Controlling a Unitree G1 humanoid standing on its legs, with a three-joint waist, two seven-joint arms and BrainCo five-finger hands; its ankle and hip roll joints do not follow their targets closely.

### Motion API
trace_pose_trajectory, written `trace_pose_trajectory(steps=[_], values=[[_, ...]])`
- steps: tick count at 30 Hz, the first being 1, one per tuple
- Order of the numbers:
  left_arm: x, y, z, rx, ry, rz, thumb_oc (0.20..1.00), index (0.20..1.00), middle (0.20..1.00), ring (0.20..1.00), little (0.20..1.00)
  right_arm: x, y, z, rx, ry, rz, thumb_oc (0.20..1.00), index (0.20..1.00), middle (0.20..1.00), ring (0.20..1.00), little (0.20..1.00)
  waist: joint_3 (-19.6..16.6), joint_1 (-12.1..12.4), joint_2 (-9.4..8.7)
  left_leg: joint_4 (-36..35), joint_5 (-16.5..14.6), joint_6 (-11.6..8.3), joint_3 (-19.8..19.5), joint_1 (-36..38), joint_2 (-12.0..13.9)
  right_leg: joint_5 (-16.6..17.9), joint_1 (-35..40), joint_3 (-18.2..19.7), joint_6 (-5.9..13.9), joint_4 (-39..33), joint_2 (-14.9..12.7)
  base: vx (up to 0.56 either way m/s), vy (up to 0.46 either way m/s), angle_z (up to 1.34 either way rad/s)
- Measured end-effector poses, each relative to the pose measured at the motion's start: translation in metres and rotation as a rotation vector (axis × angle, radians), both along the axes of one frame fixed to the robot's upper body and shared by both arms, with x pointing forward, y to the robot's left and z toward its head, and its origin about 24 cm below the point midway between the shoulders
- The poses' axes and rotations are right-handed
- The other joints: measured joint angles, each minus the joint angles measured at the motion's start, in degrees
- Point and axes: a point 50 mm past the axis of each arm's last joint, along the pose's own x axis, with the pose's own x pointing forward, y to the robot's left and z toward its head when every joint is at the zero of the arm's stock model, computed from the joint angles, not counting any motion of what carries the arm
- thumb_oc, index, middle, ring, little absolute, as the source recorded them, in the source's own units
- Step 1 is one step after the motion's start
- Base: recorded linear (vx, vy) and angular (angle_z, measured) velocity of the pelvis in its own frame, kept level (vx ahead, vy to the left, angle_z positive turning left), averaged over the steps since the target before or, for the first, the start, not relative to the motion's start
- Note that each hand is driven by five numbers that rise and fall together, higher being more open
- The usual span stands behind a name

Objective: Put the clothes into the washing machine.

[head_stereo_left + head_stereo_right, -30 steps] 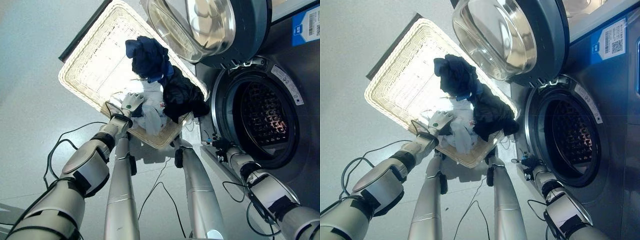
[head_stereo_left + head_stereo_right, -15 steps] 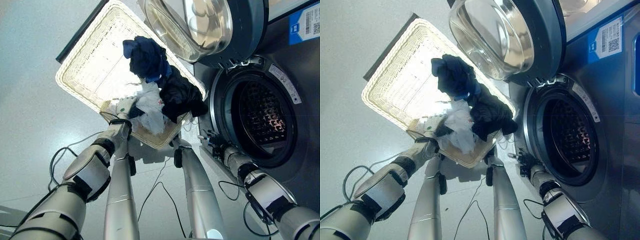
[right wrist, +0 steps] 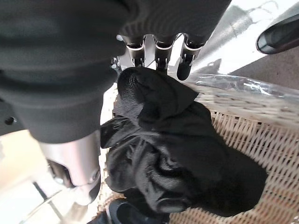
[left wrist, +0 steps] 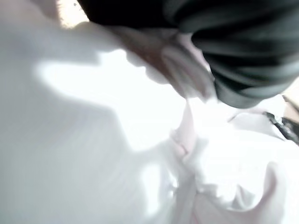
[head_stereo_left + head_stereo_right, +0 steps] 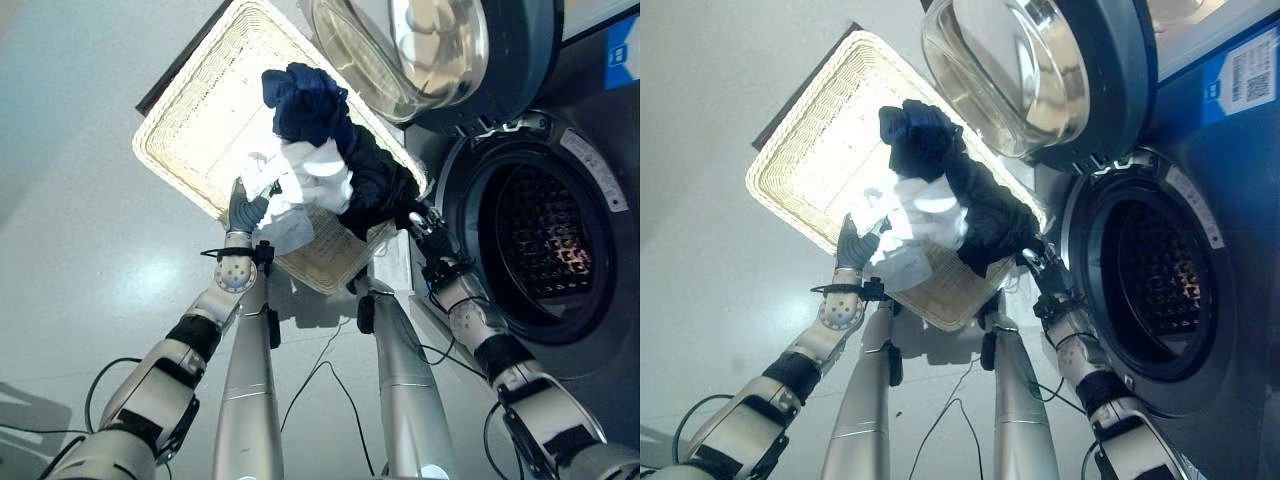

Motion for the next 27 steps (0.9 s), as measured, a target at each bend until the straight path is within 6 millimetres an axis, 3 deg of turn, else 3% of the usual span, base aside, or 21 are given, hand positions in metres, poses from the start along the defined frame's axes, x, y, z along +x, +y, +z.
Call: trace_pose_trajectory(steps=[6, 10, 18, 27], values=[[-0.017, -0.006, 0.036, -0.072, -0.194, -0.112, 0.200, 0.200, 0.200, 0.200, 0.200, -0.009, -0.007, 0.045, 0.034, -0.193, -0.164, 1.000, 1.000, 1.000, 1.000, 1.000, 0.3, 0.0, 0.58, -0.4, 0.3, 0.14, 0.1, 0.0, 0.0, -0.1, -0.3, 0.0, -0.14, 0.1, 0.0, 0.00, 0.011, 0.00], [-0.029, -0.015, 0.058, -0.086, -0.309, -0.213, 0.200, 0.200, 0.200, 0.200, 0.200, -0.018, 0.001, 0.074, 0.008, -0.325, -0.197, 1.000, 1.000, 1.000, 1.000, 1.000, 0.3, 0.0, 0.59, -0.4, 0.3, 0.14, 0.1, 0.1, -0.1, -0.2, -0.3, 0.0, -0.36, 0.3, -0.2, 0.00, 0.000, 0.00], [-0.050, -0.033, 0.076, -0.067, -0.413, -0.394, 0.200, 0.200, 0.200, 0.200, 0.200, -0.034, 0.026, 0.100, -0.017, -0.489, -0.102, 1.000, 1.000, 1.000, 1.000, 1.000, 0.4, 0.2, 0.96, -0.5, 0.3, 0.07, 0.3, 0.2, -0.2, -0.6, -0.7, 0.1, -0.27, 0.9, -0.4, 0.00, 0.000, 0.00], [-0.063, -0.046, 0.088, -0.005, -0.458, -0.596, 0.200, 0.200, 0.200, 0.200, 0.200, -0.046, 0.050, 0.122, -0.042, -0.625, 0.133, 1.000, 1.000, 1.000, 1.000, 1.000, 0.5, 0.6, 1.70, -0.6, 0.3, 0.03, 0.2, 0.2, -0.3, -0.7, -0.7, 0.0, -0.29, 1.1, -0.4, 0.00, -0.004, 0.00]])
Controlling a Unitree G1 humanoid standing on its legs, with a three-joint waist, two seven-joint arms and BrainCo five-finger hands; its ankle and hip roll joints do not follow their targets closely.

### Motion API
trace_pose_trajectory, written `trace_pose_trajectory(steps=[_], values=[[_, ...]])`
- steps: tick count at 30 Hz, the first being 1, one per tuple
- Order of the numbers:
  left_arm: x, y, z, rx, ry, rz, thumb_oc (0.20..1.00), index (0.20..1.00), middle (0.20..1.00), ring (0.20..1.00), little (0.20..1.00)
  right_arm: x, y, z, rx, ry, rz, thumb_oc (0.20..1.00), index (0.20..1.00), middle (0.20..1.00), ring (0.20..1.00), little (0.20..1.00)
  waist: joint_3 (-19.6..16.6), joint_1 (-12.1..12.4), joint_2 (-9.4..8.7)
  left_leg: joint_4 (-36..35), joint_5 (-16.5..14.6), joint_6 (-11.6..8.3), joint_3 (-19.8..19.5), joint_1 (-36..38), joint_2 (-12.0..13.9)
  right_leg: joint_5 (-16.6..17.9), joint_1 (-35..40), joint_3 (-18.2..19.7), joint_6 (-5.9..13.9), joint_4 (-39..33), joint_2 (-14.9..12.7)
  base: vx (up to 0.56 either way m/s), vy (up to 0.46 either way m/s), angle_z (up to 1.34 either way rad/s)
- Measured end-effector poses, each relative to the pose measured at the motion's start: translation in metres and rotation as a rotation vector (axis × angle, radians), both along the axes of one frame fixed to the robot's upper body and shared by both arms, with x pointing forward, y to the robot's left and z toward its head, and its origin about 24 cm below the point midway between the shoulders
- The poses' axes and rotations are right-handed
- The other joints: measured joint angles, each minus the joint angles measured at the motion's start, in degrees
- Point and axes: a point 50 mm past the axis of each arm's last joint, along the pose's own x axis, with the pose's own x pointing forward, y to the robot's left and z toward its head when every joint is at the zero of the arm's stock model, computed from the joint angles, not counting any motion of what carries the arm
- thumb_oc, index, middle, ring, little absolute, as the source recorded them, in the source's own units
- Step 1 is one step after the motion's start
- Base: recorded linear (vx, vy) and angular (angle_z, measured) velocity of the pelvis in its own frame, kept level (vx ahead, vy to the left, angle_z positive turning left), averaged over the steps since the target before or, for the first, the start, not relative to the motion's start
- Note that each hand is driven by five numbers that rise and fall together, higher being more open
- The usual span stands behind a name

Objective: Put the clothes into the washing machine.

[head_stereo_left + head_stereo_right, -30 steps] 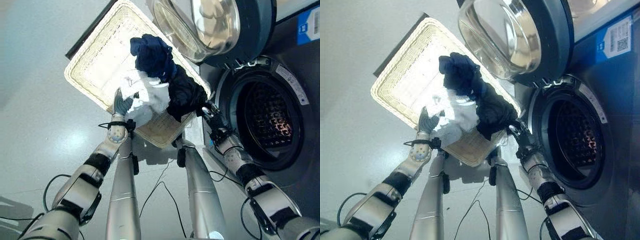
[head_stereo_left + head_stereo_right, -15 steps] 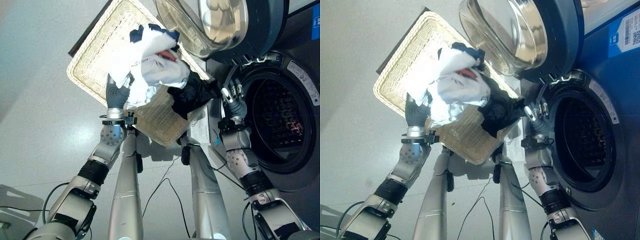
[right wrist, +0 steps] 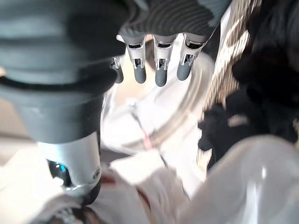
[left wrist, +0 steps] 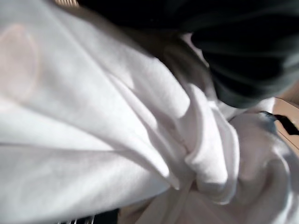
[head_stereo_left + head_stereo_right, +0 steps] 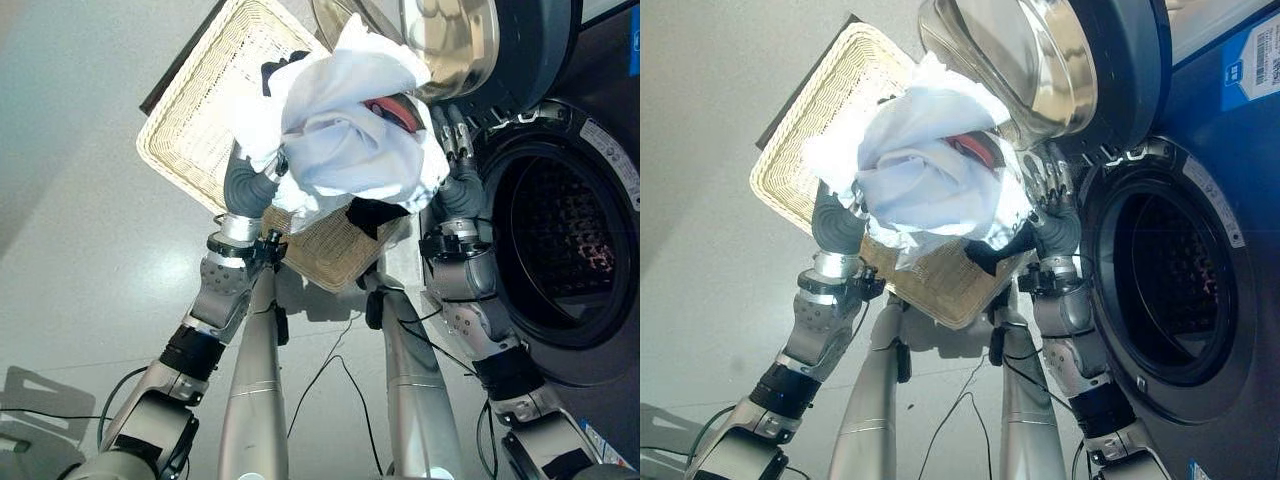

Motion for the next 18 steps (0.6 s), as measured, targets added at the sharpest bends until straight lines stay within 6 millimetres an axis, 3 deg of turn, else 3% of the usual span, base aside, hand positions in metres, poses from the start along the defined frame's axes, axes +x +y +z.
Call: trace_pose_trajectory(steps=[3, 18], values=[[-0.004, -0.005, 0.005, 0.031, -0.033, -0.038, 0.200, 0.200, 0.200, 0.200, 0.200, -0.001, 0.006, 0.001, -0.009, -0.009, 0.058, 1.000, 1.000, 1.000, 1.000, 1.000, 0.0, 0.9, 0.13, 0.0, 0.0, -0.03, -0.1, 0.1, 0.0, -0.1, 0.0, 0.0, -0.10, 0.2, 0.0, 0.00, -0.006, 0.01], [0.003, -0.021, 0.000, 0.075, 0.084, -0.178, 0.200, 0.200, 0.200, 0.200, 0.200, -0.003, 0.040, 0.015, -0.010, -0.042, 0.333, 1.000, 1.000, 1.000, 1.000, 1.000, 0.0, 0.9, 0.14, 0.0, 0.1, 0.02, -0.2, 0.1, -0.4, -0.5, 0.0, -0.2, 0.14, 0.6, -0.4, 0.00, -0.004, 0.01]])
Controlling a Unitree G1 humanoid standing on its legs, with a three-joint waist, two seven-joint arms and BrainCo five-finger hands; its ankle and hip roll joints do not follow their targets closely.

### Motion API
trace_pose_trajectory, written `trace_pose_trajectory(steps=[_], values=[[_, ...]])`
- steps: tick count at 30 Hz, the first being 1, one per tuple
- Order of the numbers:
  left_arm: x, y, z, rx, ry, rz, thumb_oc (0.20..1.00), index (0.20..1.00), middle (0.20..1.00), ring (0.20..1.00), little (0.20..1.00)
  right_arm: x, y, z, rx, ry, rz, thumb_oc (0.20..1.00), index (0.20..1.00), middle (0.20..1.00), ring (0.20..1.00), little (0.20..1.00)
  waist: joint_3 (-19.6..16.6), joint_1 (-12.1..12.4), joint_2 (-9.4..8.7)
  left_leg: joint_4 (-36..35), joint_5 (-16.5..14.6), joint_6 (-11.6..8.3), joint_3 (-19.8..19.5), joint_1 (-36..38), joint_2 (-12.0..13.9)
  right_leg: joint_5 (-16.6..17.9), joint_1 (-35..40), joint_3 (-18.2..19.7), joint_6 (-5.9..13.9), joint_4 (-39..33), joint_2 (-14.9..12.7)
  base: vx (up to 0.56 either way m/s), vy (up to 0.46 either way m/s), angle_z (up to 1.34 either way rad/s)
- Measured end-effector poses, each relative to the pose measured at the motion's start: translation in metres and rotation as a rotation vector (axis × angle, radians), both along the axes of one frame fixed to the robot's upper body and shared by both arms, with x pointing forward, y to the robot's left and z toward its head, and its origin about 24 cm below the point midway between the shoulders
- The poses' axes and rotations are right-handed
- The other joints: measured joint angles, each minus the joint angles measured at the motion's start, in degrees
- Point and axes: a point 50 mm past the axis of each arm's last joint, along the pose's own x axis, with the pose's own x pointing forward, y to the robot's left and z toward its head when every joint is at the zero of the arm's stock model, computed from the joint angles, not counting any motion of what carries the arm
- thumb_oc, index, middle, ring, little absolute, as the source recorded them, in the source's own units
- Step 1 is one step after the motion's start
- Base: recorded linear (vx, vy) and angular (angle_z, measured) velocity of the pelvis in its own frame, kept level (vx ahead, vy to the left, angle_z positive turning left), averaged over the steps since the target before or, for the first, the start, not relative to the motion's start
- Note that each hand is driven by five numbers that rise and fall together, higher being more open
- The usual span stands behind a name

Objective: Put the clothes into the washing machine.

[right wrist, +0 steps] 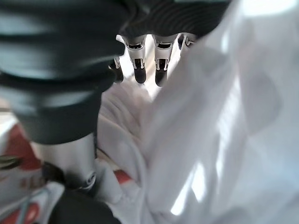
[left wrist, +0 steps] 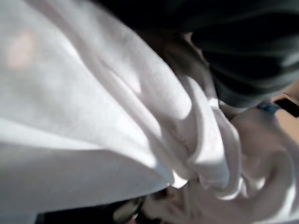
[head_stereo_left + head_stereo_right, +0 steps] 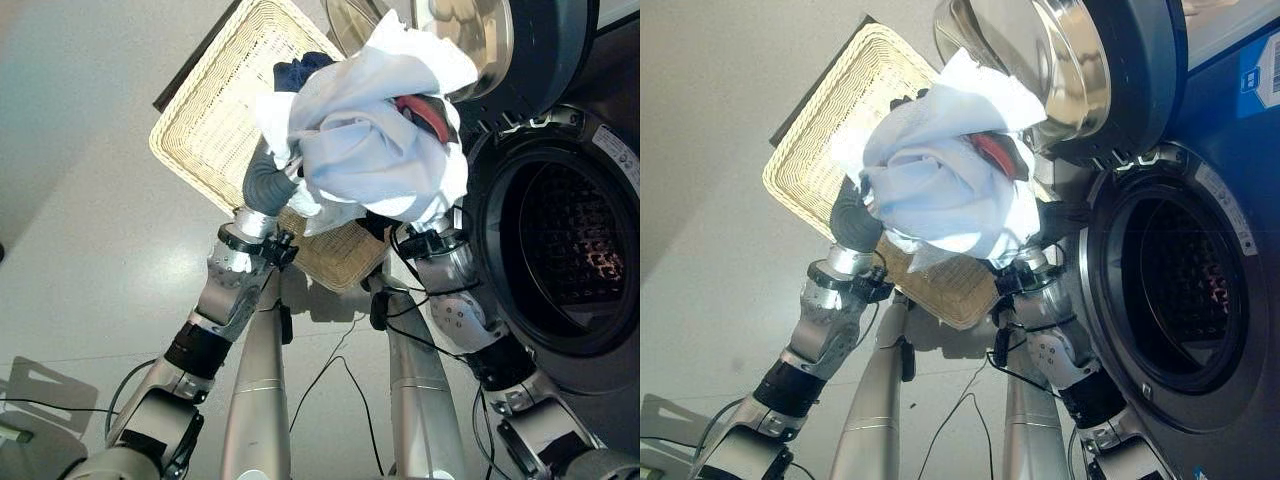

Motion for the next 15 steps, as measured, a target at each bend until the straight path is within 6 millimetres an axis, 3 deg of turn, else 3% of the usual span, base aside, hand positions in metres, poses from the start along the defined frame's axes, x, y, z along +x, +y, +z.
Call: trace_pose_trajectory(steps=[12, 13, 15], values=[[0.003, -0.019, -0.003, 0.037, 0.082, -0.116, 0.200, 0.200, 0.200, 0.200, 0.200, -0.001, 0.005, 0.000, 0.031, 0.021, 0.067, 1.000, 1.000, 1.000, 1.000, 1.000, 0.0, 0.0, 0.00, -0.1, 0.3, 0.04, 0.0, 0.0, -0.1, 0.0, 0.0, 0.0, 0.04, -0.1, 0.0, 0.00, 0.000, 0.00], [0.003, -0.020, -0.003, 0.044, 0.082, -0.121, 0.200, 0.200, 0.200, 0.200, 0.200, -0.001, 0.004, 0.000, 0.029, 0.020, 0.066, 0.598, 0.598, 0.598, 0.598, 0.598, 0.0, 0.0, 0.00, -0.1, 0.3, 0.04, 0.0, 0.0, -0.1, 0.0, 0.0, 0.0, 0.05, -0.1, 0.0, 0.00, 0.000, 0.00], [0.003, -0.020, -0.003, 0.046, 0.084, -0.123, 0.200, 0.200, 0.200, 0.200, 0.200, -0.001, 0.005, 0.002, 0.030, 0.016, 0.069, 0.200, 0.200, 0.200, 0.200, 0.200, 0.0, 0.0, 0.00, -0.2, 0.3, 0.04, 0.0, 0.0, -0.1, 0.0, 0.0, 0.0, 0.05, -0.1, 0.0, 0.00, 0.000, 0.00]])
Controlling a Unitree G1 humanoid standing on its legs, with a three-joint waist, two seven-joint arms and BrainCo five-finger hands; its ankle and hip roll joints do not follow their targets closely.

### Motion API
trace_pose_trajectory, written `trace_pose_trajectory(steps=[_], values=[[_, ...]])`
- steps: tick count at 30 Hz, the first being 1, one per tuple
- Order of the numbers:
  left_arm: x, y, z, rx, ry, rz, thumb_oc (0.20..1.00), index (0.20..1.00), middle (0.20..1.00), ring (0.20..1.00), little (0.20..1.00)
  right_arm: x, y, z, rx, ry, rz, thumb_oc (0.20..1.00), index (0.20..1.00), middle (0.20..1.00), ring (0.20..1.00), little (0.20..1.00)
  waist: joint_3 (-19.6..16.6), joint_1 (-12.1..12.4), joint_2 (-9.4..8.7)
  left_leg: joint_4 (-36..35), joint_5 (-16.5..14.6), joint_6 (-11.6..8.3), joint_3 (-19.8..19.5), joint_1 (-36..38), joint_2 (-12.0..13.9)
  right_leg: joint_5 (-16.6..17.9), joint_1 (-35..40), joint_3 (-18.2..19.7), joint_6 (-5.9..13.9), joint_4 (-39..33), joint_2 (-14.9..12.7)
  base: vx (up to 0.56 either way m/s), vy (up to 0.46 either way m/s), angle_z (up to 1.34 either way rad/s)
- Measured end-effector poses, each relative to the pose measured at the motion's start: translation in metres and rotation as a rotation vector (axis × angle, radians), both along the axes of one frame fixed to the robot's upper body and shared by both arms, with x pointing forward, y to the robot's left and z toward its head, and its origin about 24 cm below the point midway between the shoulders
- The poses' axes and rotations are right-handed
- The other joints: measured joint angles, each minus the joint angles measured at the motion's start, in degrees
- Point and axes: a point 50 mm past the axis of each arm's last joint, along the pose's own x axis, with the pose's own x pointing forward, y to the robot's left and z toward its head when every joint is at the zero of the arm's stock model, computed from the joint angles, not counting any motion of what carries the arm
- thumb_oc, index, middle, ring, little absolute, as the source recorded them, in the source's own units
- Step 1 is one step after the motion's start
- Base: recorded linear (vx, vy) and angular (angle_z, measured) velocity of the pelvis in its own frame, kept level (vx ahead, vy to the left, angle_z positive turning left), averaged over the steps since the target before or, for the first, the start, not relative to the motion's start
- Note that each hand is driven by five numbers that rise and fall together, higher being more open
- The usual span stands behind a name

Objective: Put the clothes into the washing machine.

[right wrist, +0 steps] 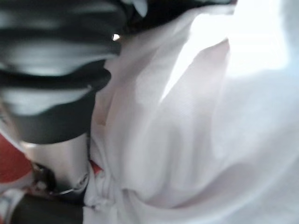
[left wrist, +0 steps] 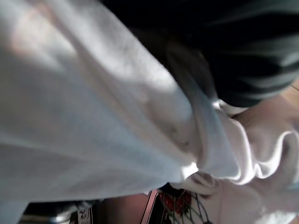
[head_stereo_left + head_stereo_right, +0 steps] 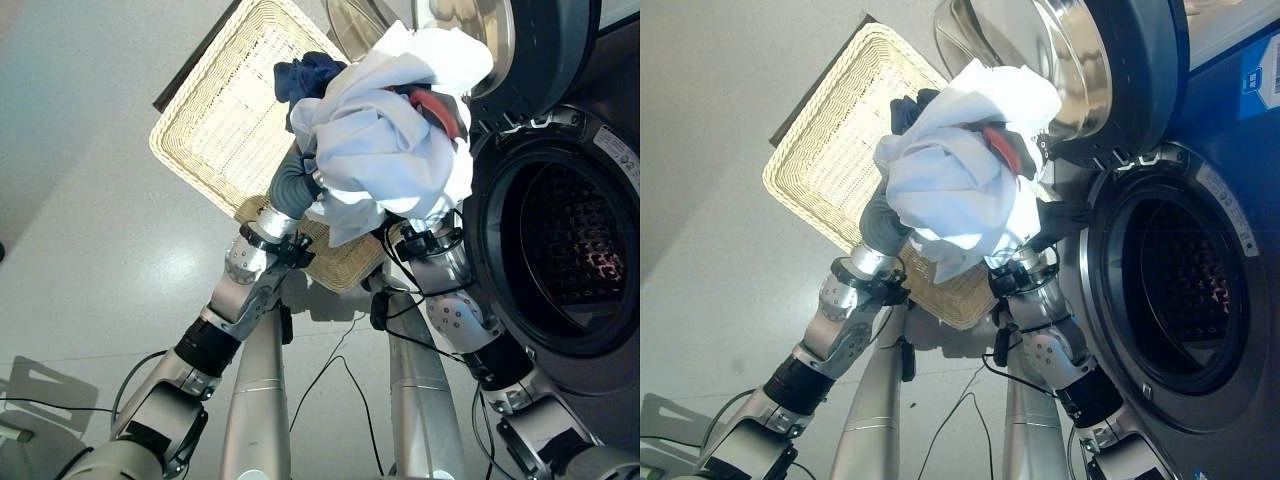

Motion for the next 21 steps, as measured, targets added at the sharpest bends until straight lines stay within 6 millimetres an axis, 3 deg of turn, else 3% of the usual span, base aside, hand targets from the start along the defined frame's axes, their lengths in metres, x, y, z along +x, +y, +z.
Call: trace_pose_trajectory(steps=[12, 21], values=[[-0.007, -0.020, -0.012, 0.100, 0.007, -0.095, 0.200, 0.200, 0.200, 0.200, 0.200, 0.002, -0.004, 0.003, 0.074, 0.029, 0.037, 0.200, 0.200, 0.200, 0.200, 0.200, 0.0, 0.0, 0.00, -0.1, 0.0, 0.01, 0.0, 0.0, -0.1, 0.0, 0.0, 0.0, 0.04, -0.1, -0.1, 0.00, 0.000, 0.00], [-0.010, -0.021, -0.010, 0.120, -0.023, -0.083, 0.200, 0.200, 0.200, 0.200, 0.200, 0.001, -0.002, 0.002, 0.150, 0.044, 0.147, 0.200, 0.200, 0.200, 0.200, 0.200, 0.0, 0.1, 0.00, -0.6, 0.0, 0.04, 0.0, 0.0, -0.1, 0.0, 0.0, -0.1, -0.02, -0.6, -0.1, 0.00, 0.000, 0.00]])
